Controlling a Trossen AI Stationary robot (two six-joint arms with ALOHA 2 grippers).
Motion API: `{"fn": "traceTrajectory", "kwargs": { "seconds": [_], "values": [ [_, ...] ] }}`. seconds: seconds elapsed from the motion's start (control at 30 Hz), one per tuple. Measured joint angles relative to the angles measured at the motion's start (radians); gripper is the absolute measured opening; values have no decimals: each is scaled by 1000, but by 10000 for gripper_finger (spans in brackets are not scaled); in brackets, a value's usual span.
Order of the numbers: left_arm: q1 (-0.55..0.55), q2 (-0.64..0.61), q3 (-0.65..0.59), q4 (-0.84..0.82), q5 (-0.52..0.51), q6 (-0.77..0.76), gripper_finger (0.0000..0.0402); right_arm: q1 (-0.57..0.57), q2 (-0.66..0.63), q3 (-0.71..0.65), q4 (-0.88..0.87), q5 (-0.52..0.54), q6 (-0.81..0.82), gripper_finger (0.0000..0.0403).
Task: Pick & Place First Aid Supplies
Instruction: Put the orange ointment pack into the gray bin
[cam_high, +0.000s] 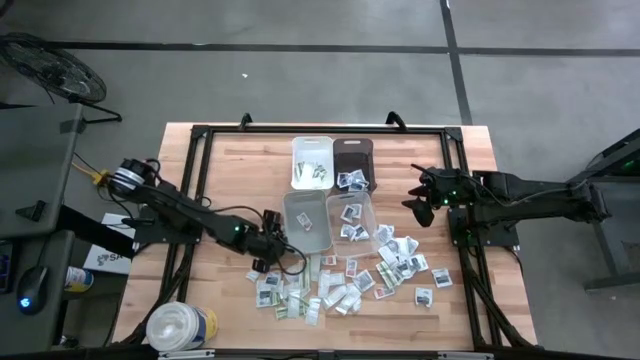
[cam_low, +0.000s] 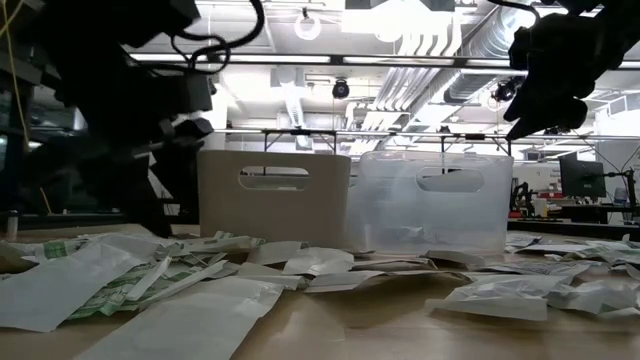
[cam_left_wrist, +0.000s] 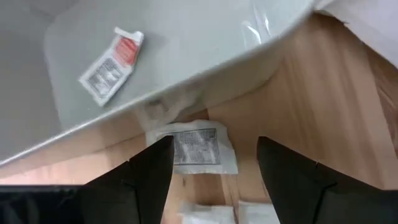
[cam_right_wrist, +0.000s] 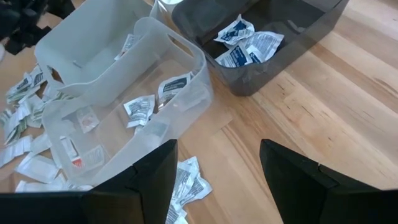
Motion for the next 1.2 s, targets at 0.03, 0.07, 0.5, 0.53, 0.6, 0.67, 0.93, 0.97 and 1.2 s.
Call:
{"fn": "traceTrajectory", "kwargs": {
  "seconds": [0.03,0.07,0.5,0.53,0.6,0.67,0.93,0.97,1.2],
  "values": [
    [0,7,-1,-3,0,1,227,0,0,0,1,-2,0,222],
    [0,18,-1,2,-1,1,227,0,0,0,0,-4,0,222],
    [-2,68,3,14,29,-64,105,0,0,0,1,-11,5,222],
    [-2,68,3,12,36,-71,90,0,0,0,1,-11,5,222],
    [-2,68,3,9,50,-80,64,0,0,0,1,-11,5,222],
    [-2,69,3,7,63,-89,41,0,0,0,1,-11,5,222],
    [1,70,2,-12,122,-141,3,0,0,0,1,-17,0,222],
    [1,70,2,-11,125,-149,2,0,0,0,1,-17,0,222],
    [1,29,-1,-14,140,-203,1,0,0,0,1,-35,-11,222]
  ]
}}
